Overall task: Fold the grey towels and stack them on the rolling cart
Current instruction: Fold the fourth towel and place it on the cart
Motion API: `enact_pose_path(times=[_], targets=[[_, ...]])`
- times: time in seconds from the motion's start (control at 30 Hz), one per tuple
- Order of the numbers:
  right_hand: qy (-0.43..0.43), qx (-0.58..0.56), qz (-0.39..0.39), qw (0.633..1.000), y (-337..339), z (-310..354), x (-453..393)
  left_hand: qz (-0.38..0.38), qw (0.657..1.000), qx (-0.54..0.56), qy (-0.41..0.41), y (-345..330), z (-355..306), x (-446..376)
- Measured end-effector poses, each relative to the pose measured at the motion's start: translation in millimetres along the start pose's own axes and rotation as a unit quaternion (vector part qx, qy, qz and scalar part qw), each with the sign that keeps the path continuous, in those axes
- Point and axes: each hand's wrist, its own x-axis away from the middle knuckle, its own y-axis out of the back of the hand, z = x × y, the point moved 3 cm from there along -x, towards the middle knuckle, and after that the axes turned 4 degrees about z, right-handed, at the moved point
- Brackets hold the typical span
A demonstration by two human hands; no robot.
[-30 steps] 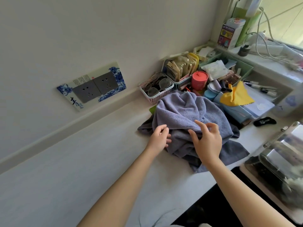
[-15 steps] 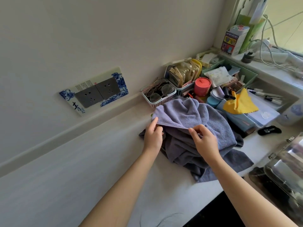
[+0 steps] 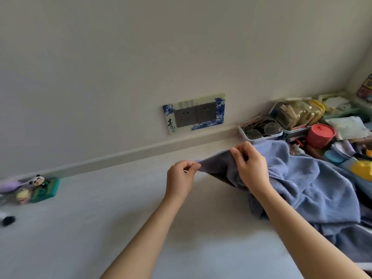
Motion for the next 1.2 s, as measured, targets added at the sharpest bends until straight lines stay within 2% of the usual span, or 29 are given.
enact_pose_path(times=[0.2,0.33,0.4,0.63,0.83,1.0,1.2], targets=[[0.073,-0.015,0.094,0.993,-65.4,73.2,13.2,-0.073,0.997,0.010,-0.027,111.1,28.3,25.6],[0.088,0.009,0.197,0.977,-118.8,118.1,22.9,-0.087,0.996,0.036,0.002,186.9,53.9,39.1],[0.091,0.009,0.222,0.971,-144.1,142.1,27.2,-0.086,0.996,0.033,0.012,220.9,63.4,48.4],[0.115,-0.030,0.160,0.980,-185.5,214.9,16.4,0.008,0.999,0.035,0.036,308.6,86.5,59.3],[0.113,0.005,0.115,0.987,-210.0,250.2,-5.3,0.019,0.996,0.030,0.079,365.7,104.9,33.7],[0.115,0.011,0.099,0.988,-224.9,283.8,-43.3,-0.067,0.998,0.001,0.015,414.7,65.9,-17.6],[0.195,-0.017,-0.014,0.981,-178.6,360.2,-87.7,-0.151,0.976,-0.091,-0.129,477.3,-34.1,-43.8]])
